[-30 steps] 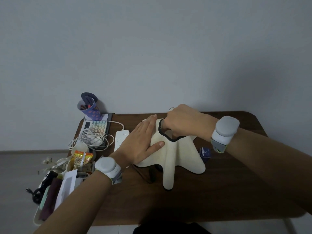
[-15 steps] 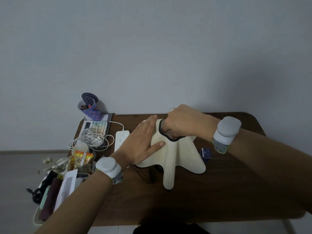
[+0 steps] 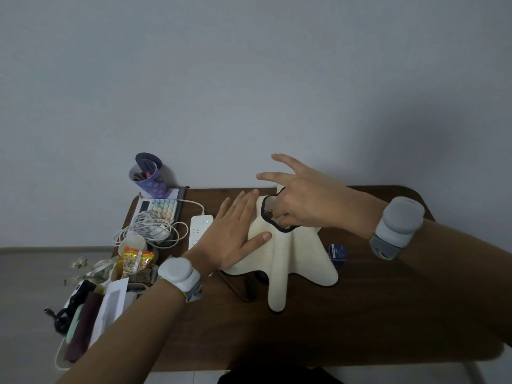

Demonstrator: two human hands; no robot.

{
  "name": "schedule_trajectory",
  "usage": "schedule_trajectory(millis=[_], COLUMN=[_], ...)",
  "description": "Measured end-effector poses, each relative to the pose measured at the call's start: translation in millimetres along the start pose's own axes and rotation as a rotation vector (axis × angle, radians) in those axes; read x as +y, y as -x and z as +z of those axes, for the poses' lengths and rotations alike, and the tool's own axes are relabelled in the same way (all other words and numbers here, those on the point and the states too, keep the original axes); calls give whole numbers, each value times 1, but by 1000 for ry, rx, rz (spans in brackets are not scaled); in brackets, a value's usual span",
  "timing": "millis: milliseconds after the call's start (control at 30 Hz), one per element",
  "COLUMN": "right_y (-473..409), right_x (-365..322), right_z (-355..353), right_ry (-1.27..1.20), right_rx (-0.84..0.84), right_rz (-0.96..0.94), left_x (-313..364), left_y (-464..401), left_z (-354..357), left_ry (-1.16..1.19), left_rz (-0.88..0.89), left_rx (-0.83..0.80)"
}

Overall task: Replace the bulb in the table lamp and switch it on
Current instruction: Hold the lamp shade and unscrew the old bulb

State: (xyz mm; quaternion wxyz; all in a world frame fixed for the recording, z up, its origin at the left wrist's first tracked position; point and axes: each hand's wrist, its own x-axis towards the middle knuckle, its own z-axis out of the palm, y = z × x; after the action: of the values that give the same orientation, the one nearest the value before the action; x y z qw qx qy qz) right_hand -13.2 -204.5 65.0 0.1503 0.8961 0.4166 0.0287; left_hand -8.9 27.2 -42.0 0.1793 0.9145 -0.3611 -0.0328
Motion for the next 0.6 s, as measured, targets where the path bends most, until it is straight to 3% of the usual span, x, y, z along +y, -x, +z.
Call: schedule_trajectory(millis=[100, 233, 600], right_y=[-5, -16, -30], right_x=[0, 0, -3], right_z=[4, 6, 9], right_ry=[32, 10, 65], right_rx=[-236, -378, -384], right_rz=[40, 84, 65], left_x=[1, 1, 1], left_y=[0, 1, 0], left_z=[1, -1, -1], left_ry=[2, 10, 20], left_rz=[-10, -11, -10], left_rx=[-17, -18, -30])
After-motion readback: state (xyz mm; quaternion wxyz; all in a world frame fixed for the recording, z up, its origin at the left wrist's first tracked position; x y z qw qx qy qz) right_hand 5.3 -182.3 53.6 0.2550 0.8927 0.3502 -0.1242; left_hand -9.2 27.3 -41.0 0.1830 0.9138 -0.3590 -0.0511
